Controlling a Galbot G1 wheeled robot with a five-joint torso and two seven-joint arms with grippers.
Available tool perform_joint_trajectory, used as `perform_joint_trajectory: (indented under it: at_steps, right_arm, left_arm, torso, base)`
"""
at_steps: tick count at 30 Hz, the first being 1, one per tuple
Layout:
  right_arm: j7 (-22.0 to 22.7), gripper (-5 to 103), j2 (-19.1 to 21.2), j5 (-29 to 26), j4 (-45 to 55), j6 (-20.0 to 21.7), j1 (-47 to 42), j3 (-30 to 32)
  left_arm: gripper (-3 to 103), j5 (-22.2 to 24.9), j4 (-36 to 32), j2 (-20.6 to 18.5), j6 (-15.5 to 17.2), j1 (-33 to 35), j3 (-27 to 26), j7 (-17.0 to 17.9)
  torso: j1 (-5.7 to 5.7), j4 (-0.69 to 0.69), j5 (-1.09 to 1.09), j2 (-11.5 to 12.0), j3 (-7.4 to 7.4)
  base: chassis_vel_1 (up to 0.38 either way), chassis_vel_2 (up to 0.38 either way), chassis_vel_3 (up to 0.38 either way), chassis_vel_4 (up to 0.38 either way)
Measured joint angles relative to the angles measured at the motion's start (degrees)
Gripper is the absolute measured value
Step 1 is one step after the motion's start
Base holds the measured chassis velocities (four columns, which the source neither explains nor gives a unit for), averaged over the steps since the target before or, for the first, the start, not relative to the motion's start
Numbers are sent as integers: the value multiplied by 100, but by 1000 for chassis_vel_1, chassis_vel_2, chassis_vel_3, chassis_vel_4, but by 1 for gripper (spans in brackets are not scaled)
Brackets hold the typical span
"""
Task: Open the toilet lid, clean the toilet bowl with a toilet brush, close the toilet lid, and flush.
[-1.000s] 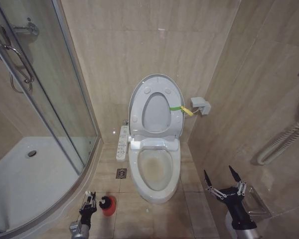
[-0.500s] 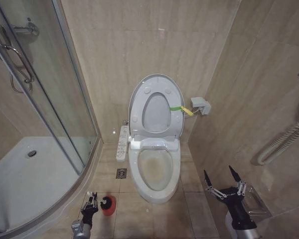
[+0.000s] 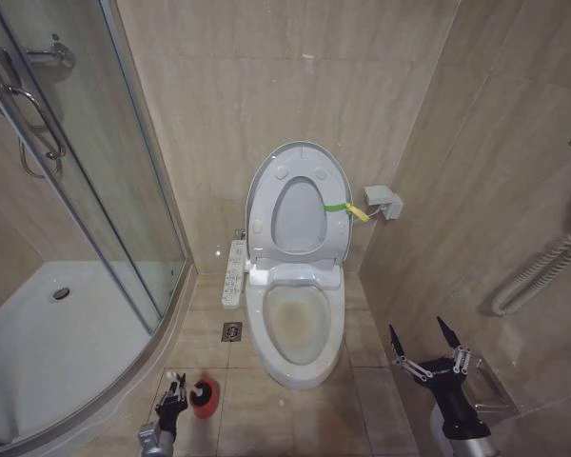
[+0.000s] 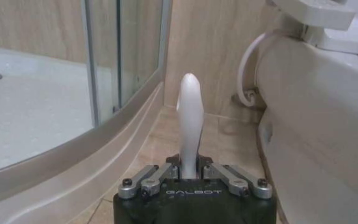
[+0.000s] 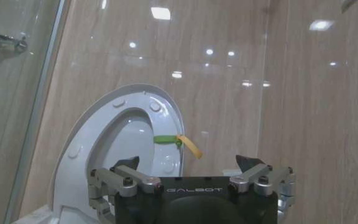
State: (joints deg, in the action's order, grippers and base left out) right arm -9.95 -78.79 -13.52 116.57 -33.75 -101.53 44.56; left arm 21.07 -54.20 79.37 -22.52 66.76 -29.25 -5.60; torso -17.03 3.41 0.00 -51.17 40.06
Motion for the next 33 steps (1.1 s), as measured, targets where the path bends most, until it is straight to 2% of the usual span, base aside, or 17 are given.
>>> perform_joint_trajectory:
  at_steps: [16, 26, 27, 29, 30, 31, 32, 33]
  right_arm:
    - [0, 100, 0, 0, 0, 0, 0, 0]
    - [0, 100, 0, 0, 0, 0, 0, 0]
    - [0, 100, -1, -1, 0, 0, 1, 0]
    - [1, 100, 1, -2, 1, 0, 1, 2]
    - [1, 100, 1, -2, 1, 0, 1, 2]
    - [-1, 100, 0, 0, 0, 1, 0, 0]
    - [0, 100, 0, 0, 0, 0, 0, 0]
    - [-1, 100, 0, 0, 0, 0, 0, 0]
  left_arm:
    - [18, -188, 736, 33, -107, -309, 17, 4]
    - [18, -228, 596, 55, 49, -229, 91, 66]
    - [18, -229, 558, 60, 183, -157, 116, 66]
    - [18, -227, 462, 80, 252, -64, 144, 69]
    - [18, -227, 462, 80, 252, -64, 144, 69]
    - [34, -224, 414, 76, 256, -59, 136, 74]
    - [34, -222, 374, 71, 260, -42, 117, 79]
    - [34, -219, 361, 77, 277, -17, 126, 87]
  torso:
    - [1, 0, 4, -1, -2]
    - [1, 0, 1, -1, -1]
    - [1, 3, -1, 0, 0]
    - [-2, -3, -19, 2, 4]
    - [-2, -3, -19, 2, 4]
    - [-1, 1, -3, 1, 2]
    - [1, 1, 6, 0, 0]
    - [0, 0, 3, 1, 1]
  base:
    - [0, 0, 0, 0]
    - [0, 0, 0, 0]
    - [0, 0, 0, 0]
    - [0, 0, 0, 0]
    - [0, 0, 0, 0]
    - [0, 0, 0, 0]
    - [0, 0, 0, 0]
    - [0, 0, 0, 0]
